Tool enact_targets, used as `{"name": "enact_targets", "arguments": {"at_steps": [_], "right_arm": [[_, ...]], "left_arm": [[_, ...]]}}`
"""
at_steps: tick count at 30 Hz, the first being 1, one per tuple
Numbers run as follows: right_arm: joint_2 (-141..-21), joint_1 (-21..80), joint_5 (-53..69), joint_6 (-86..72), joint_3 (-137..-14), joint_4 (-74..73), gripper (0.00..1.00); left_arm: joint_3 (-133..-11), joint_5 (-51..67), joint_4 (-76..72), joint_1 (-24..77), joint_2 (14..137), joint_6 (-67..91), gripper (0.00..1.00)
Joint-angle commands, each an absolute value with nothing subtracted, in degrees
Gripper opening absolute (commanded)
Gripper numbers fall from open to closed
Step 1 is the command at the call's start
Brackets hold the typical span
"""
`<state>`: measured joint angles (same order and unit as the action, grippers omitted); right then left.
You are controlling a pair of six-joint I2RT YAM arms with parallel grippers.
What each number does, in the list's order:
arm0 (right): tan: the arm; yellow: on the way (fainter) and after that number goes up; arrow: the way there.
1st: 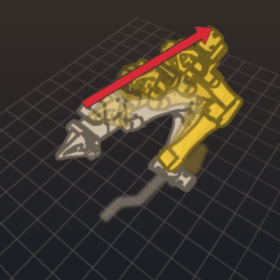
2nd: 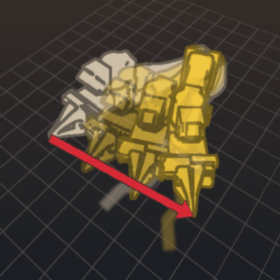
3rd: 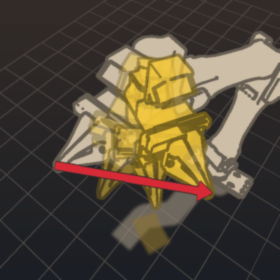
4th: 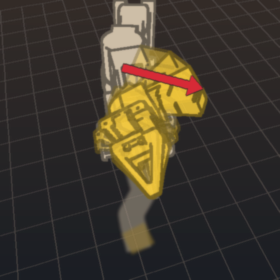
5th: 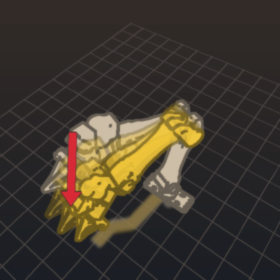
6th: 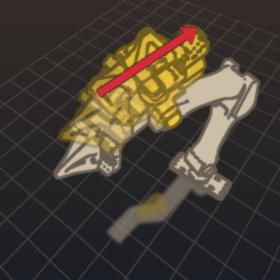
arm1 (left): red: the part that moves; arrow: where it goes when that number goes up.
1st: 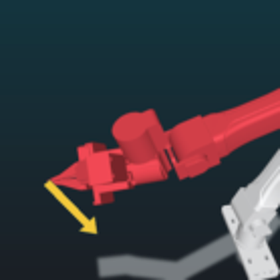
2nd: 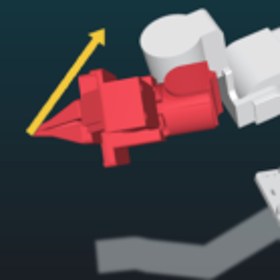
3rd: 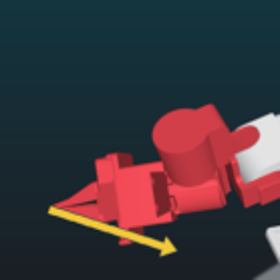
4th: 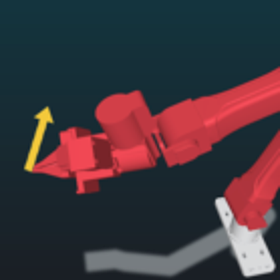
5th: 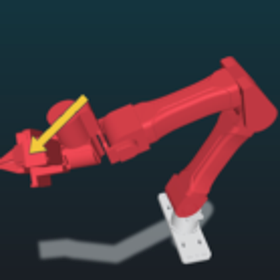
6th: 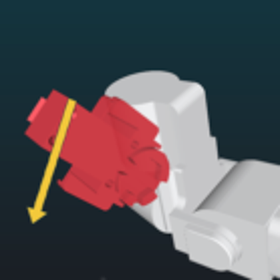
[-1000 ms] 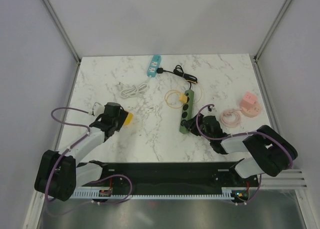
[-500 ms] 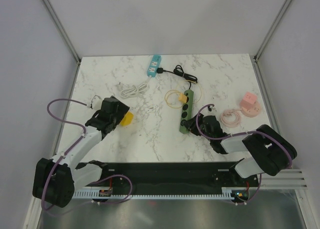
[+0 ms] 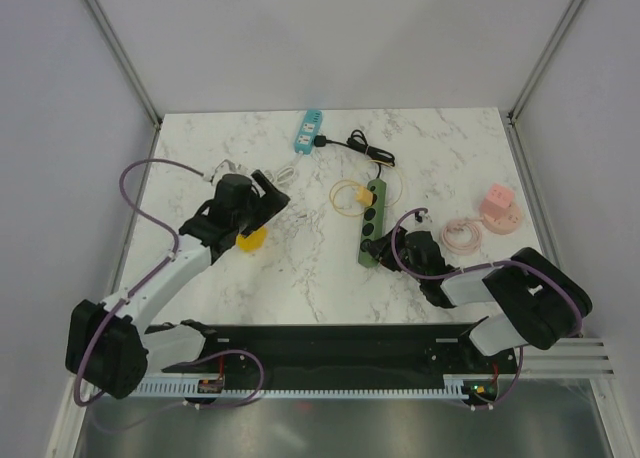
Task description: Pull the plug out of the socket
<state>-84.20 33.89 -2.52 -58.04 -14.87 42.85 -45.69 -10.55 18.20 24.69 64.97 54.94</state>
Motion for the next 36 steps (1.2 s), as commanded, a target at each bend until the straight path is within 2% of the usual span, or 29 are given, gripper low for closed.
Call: {"name": "enact_targets", "arguments": {"at_steps": [1, 7, 11, 15, 20, 21, 24, 27, 32, 36], "right_arm": [[-85.2, 33.8, -1.8, -55.2, -14.3, 43.9, 0.0], [-85.9, 33.8, -0.2, -54.8, -14.3, 45.0, 0.0], [-86.1, 33.8, -0.1, -54.8, -14.2, 45.6, 0.0], [-86.7, 33.8, -0.1, -54.8, -14.2, 46.5, 0.0], [-86.8, 33.9, 1.5, -54.8, -14.2, 46.8, 0.0], [-86.9, 33.8, 1.7, -54.8, -14.2, 46.9, 0.0], [-87.1, 33.8, 1.8, -54.8, -14.3, 47.2, 0.0], [-87.3, 33.8, 1.8, -54.9, -14.3, 47.3, 0.0], [-87.5, 33.8, 2.1, -54.8, -14.5, 47.5, 0.0], [-88.1, 33.8, 2.7, -54.8, -14.6, 47.8, 0.0]], "left_arm": [[-52.8, 4.2, 8.4, 26.3, 75.4, 47.7, 1.0], [-65.0, 14.4, 0.5, 32.9, 91.1, 32.9, 0.97], [-69.2, 14.5, -3.0, 36.0, 99.7, 25.9, 0.92], [-74.1, 12.0, -2.5, 37.6, 105.6, 23.2, 0.8], [-78.7, 9.9, -1.0, 38.1, 109.8, 23.9, 0.74], [-78.8, 9.3, -1.1, 38.1, 110.0, 24.3, 0.7], [-79.5, 8.4, -0.4, 38.1, 111.5, 26.1, 0.64], [-79.9, 6.3, 2.1, 38.2, 112.3, 27.1, 0.66], [-79.0, 5.1, 3.3, 38.5, 112.8, 28.3, 0.77], [-80.3, 7.2, 1.5, 38.6, 115.5, 28.7, 0.74]]}}
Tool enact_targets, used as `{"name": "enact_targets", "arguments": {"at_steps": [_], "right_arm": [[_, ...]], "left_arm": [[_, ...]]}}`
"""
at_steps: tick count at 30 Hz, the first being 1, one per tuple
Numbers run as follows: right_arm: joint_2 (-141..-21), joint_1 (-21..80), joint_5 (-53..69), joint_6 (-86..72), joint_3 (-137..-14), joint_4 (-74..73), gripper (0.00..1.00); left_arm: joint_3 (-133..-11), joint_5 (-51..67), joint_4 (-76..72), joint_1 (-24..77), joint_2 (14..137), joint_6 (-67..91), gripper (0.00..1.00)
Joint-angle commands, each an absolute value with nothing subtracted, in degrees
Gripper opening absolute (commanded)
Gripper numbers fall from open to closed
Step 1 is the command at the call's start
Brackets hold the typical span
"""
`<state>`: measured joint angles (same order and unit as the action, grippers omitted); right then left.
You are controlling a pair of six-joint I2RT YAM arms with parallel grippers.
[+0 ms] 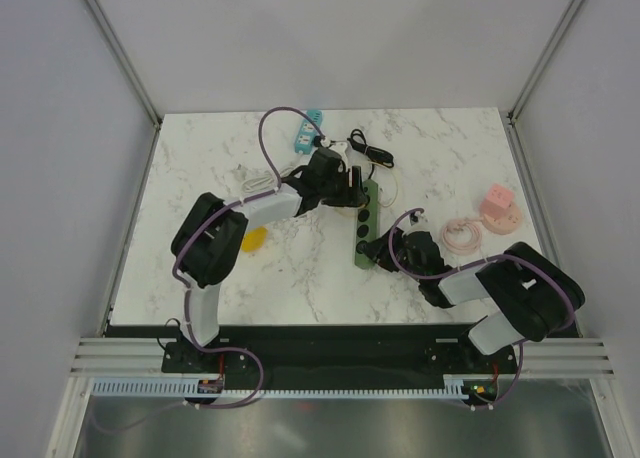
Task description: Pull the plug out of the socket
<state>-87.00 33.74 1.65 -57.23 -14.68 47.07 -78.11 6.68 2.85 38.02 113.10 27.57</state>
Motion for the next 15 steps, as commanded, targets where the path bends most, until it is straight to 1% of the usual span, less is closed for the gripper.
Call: {"name": "enact_targets", "arguments": {"at_steps": [1, 4, 5, 7, 8, 10, 11, 12, 13, 14, 15], "right_arm": [[-88.1, 33.8, 2.8, -54.8, -14.7, 47.8, 0.0], [-88.0, 33.8, 2.7, -54.8, -14.6, 47.9, 0.0], [-88.1, 33.8, 2.7, -54.9, -14.3, 48.2, 0.0], [-87.9, 33.8, 2.7, -55.0, -14.2, 48.5, 0.0], [-87.8, 33.8, 2.8, -54.9, -14.2, 48.4, 0.0], [-87.8, 33.8, 3.1, -54.8, -14.2, 48.3, 0.0], [-87.7, 33.8, 3.1, -54.9, -14.3, 48.1, 0.0], [-87.6, 33.8, 3.1, -55.0, -14.4, 47.8, 0.05], [-87.2, 33.7, 3.1, -55.3, -14.8, 46.7, 0.13], [-86.8, 33.5, 2.9, -55.3, -15.1, 45.6, 0.31], [-86.4, 33.2, 2.7, -55.2, -15.3, 44.8, 0.36]], "left_arm": [[-80.5, 7.0, 1.1, 38.5, 115.9, 28.7, 0.71], [-82.0, 6.9, 0.3, 38.5, 117.6, 28.2, 0.68], [-83.3, 7.6, 0.2, 38.5, 118.7, 28.0, 0.61], [-84.4, 8.4, 0.2, 38.5, 119.3, 27.5, 0.54], [-84.5, 8.5, 0.3, 38.5, 119.4, 27.3, 0.43], [-84.6, 8.1, -1.8, 38.4, 119.4, 26.7, 0.32], [-84.4, 8.0, -2.3, 38.4, 119.3, 26.3, 0.14], [-84.4, 7.9, -2.5, 38.4, 119.2, 25.8, 0.07], [-84.1, 7.6, -3.2, 38.4, 118.8, 24.7, 0.02], [-83.2, 7.6, -4.1, 38.4, 118.5, 23.9, 0.02], [-82.5, 7.5, -4.9, 38.4, 117.8, 22.5, 0.02]]}}
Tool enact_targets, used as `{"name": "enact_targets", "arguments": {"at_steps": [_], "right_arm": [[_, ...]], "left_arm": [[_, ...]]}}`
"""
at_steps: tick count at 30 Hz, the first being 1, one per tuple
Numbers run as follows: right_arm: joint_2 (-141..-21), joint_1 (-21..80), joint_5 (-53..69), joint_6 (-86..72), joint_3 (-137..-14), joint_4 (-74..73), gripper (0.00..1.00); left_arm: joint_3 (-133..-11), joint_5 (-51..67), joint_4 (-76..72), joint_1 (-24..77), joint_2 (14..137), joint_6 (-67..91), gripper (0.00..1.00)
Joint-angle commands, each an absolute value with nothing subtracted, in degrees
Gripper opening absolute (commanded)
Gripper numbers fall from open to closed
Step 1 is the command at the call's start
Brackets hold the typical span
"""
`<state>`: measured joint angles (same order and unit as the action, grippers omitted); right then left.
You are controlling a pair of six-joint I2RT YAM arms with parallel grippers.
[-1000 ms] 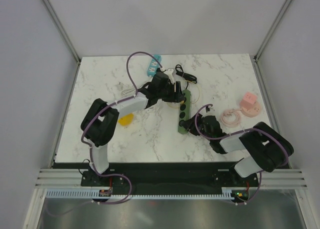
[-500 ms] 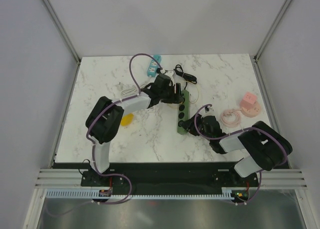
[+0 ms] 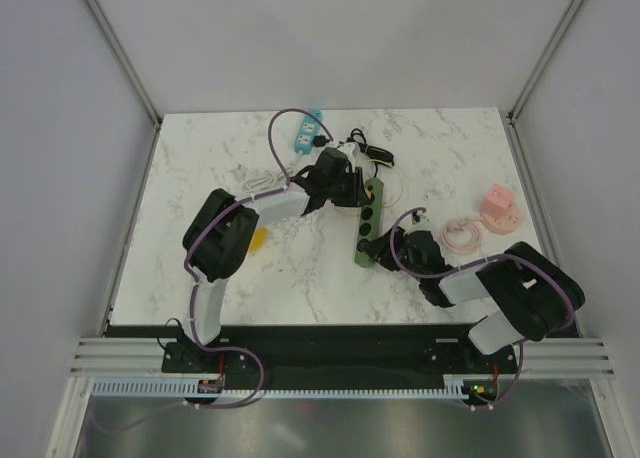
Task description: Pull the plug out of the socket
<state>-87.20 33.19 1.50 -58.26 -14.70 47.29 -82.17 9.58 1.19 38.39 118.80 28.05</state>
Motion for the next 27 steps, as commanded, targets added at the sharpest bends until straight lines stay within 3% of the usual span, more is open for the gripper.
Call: {"name": "enact_targets", "arguments": {"at_steps": [1, 5, 6, 9, 16, 21, 27], "right_arm": [[-86.0, 33.1, 2.6, -55.4, -15.5, 44.4, 0.4], [-81.9, 31.4, 1.6, -53.8, -16.4, 42.6, 0.6], [-81.2, 31.0, 0.4, -52.8, -17.4, 41.5, 0.61], [-80.3, 25.6, -0.4, -50.9, -22.8, 34.3, 0.61], [-89.4, 20.2, 1.8, -50.4, -34.9, 36.1, 0.62], [-95.6, 20.2, 3.8, -51.4, -36.7, 41.6, 0.62], [-99.7, 20.1, 1.8, -50.1, -35.5, 45.8, 0.53]], "left_arm": [[-81.8, 7.2, -6.1, 38.3, 117.4, 21.8, 0.02], [-77.7, 7.0, -11.5, 38.3, 115.9, 19.3, 0.02], [-77.2, 7.1, -12.3, 38.3, 115.7, 18.6, 0.02], [-74.7, 7.9, -16.2, 38.2, 115.1, 17.1, 0.02], [-70.1, 13.2, -22.9, 36.9, 112.8, 17.9, 0.02], [-67.4, 15.8, -25.3, 36.7, 110.0, 19.8, 0.02], [-64.9, 16.5, -26.1, 36.7, 108.3, 21.2, 0.02]]}}
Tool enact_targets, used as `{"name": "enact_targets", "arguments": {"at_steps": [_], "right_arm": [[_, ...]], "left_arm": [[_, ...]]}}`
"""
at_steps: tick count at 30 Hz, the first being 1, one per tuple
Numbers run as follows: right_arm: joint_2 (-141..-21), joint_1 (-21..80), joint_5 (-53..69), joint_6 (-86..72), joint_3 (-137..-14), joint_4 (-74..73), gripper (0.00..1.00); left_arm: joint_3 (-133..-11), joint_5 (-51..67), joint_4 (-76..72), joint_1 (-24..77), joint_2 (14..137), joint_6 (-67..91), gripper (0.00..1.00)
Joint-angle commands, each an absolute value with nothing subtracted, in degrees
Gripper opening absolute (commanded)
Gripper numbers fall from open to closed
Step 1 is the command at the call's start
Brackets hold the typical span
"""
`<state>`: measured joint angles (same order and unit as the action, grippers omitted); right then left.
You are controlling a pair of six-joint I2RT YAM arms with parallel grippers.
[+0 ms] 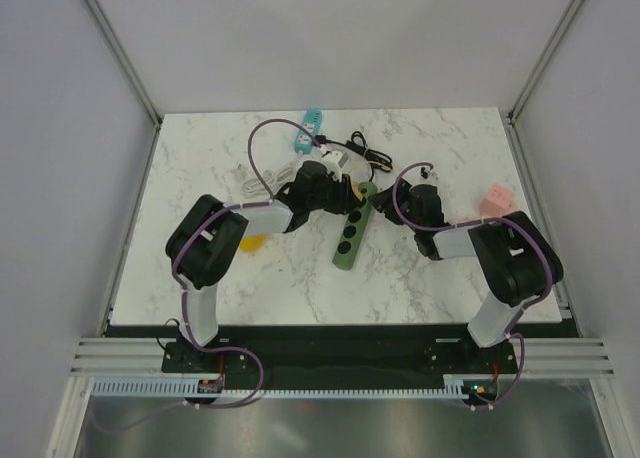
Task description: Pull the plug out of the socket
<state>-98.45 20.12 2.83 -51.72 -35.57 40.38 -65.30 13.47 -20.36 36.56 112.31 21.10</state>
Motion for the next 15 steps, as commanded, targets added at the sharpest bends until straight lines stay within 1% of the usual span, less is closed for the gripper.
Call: {"name": "enact_targets", "arguments": {"at_steps": [1, 6, 15], "right_arm": [[-100.2, 20.1, 2.1, -50.3, -35.4, 46.7, 0.52], [-103.8, 19.8, 4.8, -52.6, -34.1, 55.4, 0.51], [-109.2, 19.6, 9.2, -55.1, -34.8, 62.4, 0.51]], "left_arm": [[-64.3, 16.6, -26.0, 36.7, 108.2, 21.4, 0.02], [-63.3, 16.6, -25.5, 36.7, 107.0, 22.2, 0.02], [-63.0, 17.5, -27.6, 38.1, 107.8, 22.7, 0.02]]}}
